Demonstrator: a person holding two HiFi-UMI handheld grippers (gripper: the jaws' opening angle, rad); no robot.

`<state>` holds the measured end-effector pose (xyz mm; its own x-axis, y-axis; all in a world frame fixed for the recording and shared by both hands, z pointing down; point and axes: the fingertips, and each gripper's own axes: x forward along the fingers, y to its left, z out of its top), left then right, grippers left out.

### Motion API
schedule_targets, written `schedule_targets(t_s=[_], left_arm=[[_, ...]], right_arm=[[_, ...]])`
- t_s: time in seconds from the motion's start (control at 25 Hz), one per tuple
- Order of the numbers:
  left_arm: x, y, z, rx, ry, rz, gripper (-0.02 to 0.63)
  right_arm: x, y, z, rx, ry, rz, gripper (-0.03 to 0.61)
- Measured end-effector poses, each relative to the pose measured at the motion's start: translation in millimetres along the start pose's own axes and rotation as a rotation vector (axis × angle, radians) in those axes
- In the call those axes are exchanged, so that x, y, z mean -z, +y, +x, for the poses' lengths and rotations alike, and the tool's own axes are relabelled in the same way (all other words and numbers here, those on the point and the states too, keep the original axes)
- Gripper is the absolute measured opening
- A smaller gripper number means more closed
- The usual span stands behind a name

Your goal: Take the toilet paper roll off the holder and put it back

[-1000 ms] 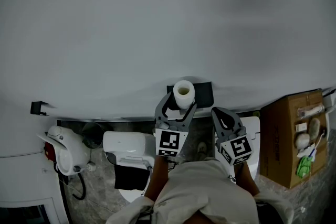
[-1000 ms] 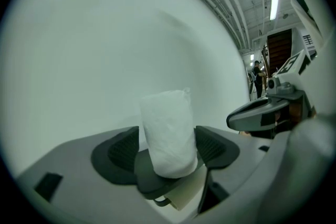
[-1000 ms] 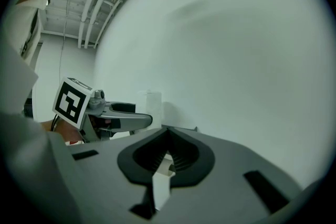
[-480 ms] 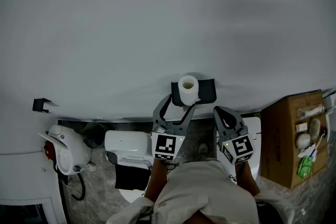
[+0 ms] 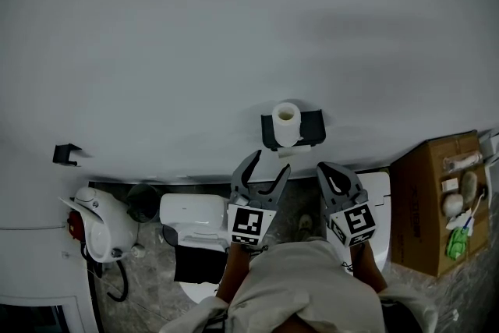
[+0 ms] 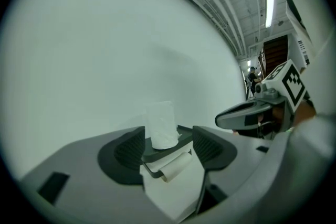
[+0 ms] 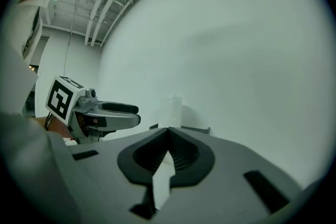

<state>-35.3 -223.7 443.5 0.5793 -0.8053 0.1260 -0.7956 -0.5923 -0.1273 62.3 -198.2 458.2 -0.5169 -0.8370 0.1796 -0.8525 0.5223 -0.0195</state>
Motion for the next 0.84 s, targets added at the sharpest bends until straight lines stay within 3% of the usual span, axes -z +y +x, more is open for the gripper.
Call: schedule_targets(t_s=[0.84], left_arm=[[-2.6, -8.5, -85.7, 0.059, -0.095, -0.003, 0.264]], right_arm=[[0.5, 72.7, -40.6, 0.102, -0.025, -0.059, -0.005]])
